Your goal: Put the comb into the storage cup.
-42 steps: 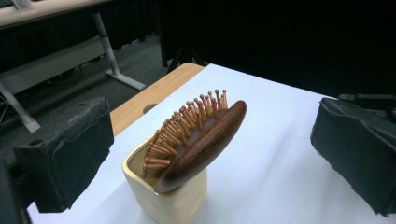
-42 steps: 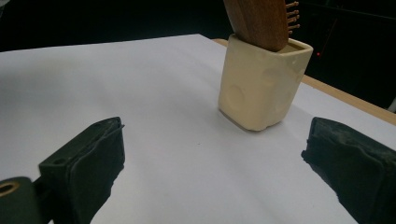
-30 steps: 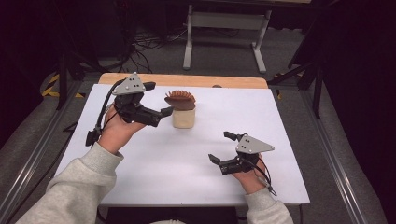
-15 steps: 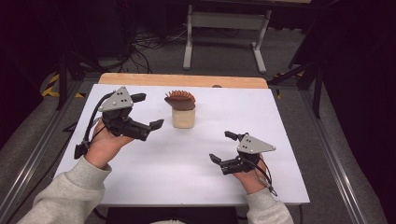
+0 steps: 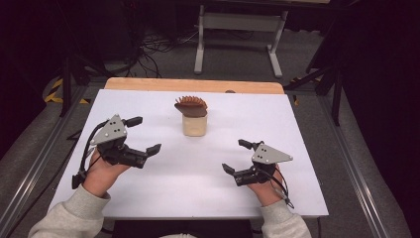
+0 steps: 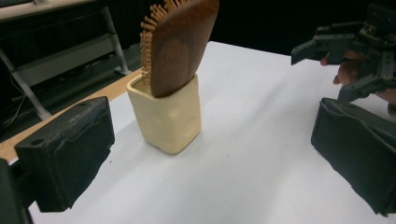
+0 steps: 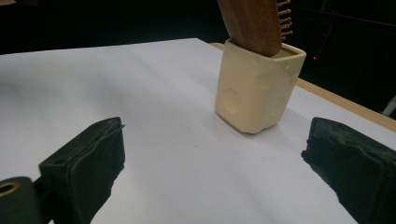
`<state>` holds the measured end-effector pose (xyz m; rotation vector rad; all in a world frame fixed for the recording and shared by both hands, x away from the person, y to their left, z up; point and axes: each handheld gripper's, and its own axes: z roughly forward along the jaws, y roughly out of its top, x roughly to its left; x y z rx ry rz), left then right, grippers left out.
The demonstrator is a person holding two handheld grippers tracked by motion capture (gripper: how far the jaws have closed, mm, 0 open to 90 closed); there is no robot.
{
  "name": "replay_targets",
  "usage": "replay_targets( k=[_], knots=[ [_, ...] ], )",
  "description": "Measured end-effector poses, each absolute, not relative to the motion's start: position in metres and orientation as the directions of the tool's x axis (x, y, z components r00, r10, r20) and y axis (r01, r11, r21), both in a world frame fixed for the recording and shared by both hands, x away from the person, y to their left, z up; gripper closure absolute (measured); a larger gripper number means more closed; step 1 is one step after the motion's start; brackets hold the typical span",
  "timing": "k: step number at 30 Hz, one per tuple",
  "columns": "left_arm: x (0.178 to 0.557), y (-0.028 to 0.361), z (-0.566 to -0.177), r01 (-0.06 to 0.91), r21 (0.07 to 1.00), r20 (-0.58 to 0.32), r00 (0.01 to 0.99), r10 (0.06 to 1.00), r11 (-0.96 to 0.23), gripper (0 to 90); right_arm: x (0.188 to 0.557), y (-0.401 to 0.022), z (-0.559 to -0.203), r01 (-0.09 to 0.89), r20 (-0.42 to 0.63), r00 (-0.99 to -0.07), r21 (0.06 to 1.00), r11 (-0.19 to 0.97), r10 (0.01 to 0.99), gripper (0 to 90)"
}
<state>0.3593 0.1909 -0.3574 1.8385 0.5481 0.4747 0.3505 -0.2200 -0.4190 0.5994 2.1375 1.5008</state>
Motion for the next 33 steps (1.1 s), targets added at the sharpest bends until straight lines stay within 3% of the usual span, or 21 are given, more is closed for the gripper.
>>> replay_targets(
  k=[20,33],
  knots=[
    [0.349,0.228,-0.434,0.242,0.954,-0.08,0.776,0.626,-0.178,0.2,0.351,-0.215,-0.425,0.099,-0.108,-0.812,0.943,0.317,0.574,5.3],
    [0.354,0.231,-0.464,0.309,0.932,-0.113,0.745,0.657,-0.19,0.2,0.352,-0.21,-0.433,0.11,-0.099,-0.828,0.936,0.334,0.552,4.6]
  ],
)
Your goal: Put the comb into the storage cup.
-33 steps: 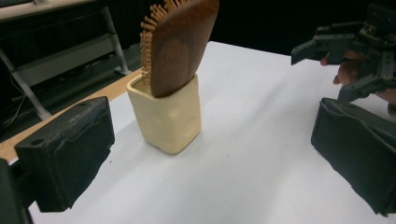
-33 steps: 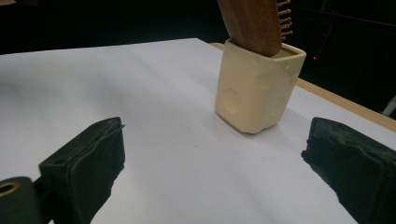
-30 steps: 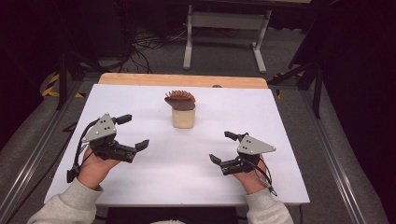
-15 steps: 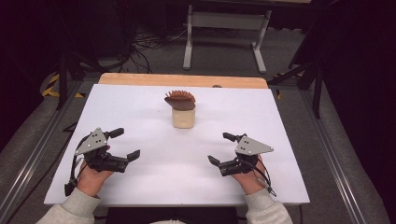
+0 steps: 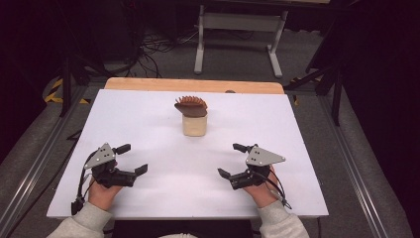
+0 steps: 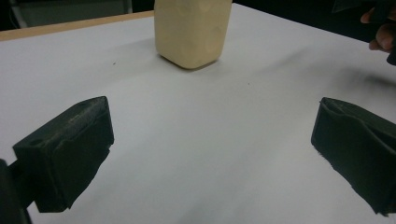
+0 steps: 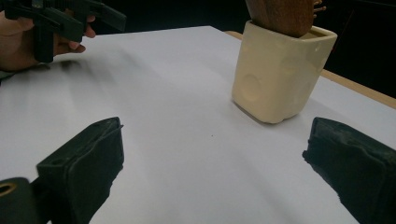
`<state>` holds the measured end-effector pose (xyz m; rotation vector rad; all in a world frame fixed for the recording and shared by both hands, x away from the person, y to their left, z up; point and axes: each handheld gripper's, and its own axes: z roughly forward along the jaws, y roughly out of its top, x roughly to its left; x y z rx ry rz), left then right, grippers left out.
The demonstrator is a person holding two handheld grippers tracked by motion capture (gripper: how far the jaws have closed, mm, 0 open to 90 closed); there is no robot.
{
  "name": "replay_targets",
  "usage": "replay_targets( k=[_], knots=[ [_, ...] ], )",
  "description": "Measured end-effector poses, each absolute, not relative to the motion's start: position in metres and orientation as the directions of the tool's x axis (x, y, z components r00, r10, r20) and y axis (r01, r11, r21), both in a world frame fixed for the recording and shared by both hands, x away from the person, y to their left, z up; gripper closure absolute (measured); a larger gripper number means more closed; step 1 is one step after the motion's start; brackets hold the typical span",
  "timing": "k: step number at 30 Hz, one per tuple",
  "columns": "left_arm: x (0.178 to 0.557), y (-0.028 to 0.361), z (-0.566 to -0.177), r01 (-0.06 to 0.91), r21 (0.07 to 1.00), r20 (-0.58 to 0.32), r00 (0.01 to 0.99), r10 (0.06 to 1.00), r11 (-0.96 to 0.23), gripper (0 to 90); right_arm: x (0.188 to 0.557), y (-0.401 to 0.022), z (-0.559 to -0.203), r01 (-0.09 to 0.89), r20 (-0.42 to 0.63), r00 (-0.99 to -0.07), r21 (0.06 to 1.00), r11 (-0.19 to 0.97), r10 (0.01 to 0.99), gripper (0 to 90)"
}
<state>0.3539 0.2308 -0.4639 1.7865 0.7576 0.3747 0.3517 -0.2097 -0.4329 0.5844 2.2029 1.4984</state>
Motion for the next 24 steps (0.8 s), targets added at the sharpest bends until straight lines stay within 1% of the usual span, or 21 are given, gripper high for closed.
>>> replay_targets(
  k=[7,10,13,20,24],
  knots=[
    [0.3555,0.2311,-0.466,0.305,0.934,-0.114,0.749,0.653,-0.188,0.4,0.3519,-0.2108,-0.4361,0.12,-0.092,-0.823,0.936,0.33,0.56,4.4],
    [0.3536,0.2286,-0.4656,0.288,0.935,-0.088,0.754,0.651,-0.207,0.4,0.3518,-0.2122,-0.4358,0.117,-0.089,-0.821,0.941,0.318,0.563,4.3],
    [0.3526,0.2273,-0.4657,0.29,0.932,-0.084,0.756,0.649,-0.217,0.2,0.3522,-0.2132,-0.4362,0.123,-0.084,-0.819,0.941,0.317,0.568,4.2],
    [0.3531,0.2298,-0.4656,0.307,0.931,-0.106,0.744,0.659,-0.196,0.2,0.3529,-0.2137,-0.4374,0.126,-0.085,-0.816,0.939,0.321,0.571,4.1],
    [0.352,0.2288,-0.4653,0.289,0.933,-0.08,0.746,0.661,-0.213,0.3,0.353,-0.2146,-0.4372,0.126,-0.084,-0.815,0.94,0.317,0.573,4.0]
  ],
)
